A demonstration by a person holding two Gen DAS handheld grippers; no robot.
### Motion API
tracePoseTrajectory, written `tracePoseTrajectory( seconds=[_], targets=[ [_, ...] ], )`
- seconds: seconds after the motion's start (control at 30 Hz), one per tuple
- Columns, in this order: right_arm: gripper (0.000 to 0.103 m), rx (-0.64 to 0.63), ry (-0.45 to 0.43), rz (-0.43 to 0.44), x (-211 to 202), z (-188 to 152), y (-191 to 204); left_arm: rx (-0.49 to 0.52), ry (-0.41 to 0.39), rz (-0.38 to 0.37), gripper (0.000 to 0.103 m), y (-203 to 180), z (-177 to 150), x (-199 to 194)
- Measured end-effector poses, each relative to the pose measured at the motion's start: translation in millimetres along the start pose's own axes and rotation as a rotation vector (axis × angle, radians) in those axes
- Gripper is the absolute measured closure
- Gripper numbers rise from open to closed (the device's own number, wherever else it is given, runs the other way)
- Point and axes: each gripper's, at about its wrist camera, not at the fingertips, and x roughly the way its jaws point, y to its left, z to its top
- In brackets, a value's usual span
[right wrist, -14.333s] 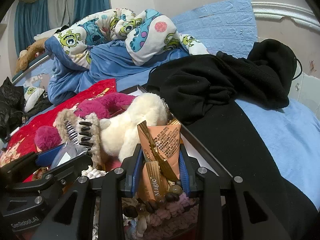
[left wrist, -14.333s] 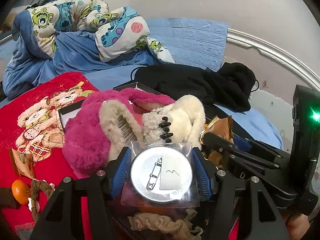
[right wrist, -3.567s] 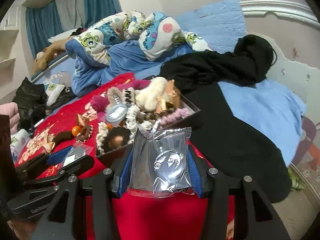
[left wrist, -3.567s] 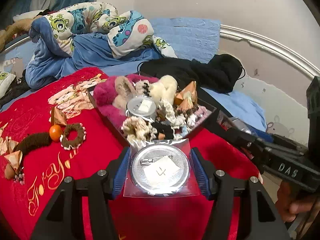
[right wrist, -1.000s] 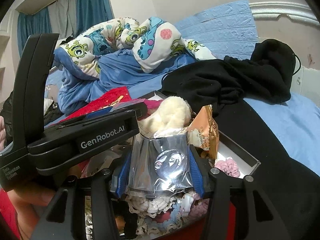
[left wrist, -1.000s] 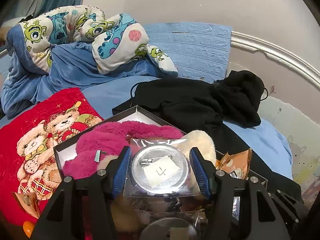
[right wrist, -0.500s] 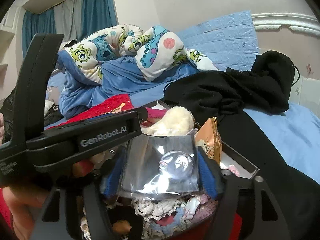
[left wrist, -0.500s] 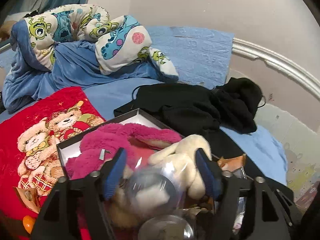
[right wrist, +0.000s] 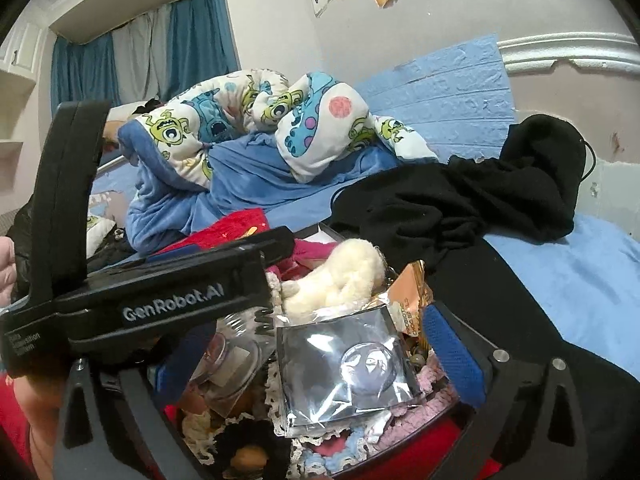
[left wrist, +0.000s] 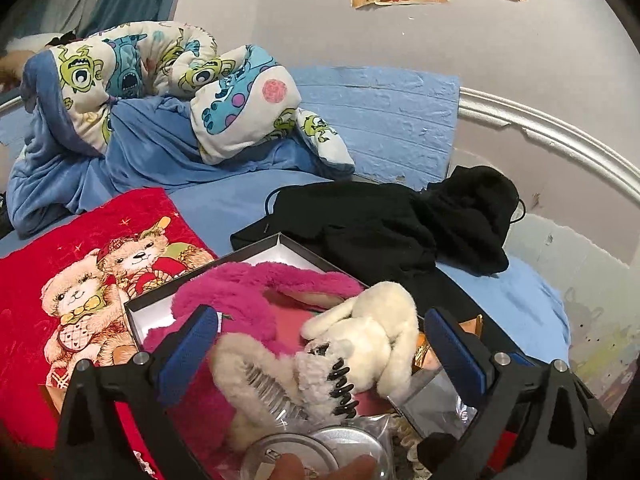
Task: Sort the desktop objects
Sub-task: 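Withdraw both open tools from the tray back over the quilt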
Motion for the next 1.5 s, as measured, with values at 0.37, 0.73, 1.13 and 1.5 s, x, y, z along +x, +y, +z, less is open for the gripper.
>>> tracePoseTrajectory(
  seconds=[0.37, 0.73, 1.13, 1.5],
  targets=[
    [0.000, 0.018, 0.001, -0.003, -7, 2, -4, -0.043, 0.013, -0.043, 0.000, 8, 3, -7],
    [0.000, 0.052, 0.012, 0.025, -24, 5, -1, -0.044, 0.011, -0.035, 0.000, -1, 4, -25],
    [0.000, 0.047, 0.001, 0.027, -42, 9, -6, -0.095, 0.038, 0.021, 0.000, 13, -16, -57],
    [0.000, -0.032, -0.014, 0.087, -48, 2, 25, -0.159, 0.012, 0.152, 0.000, 52, -56, -113]
  ],
)
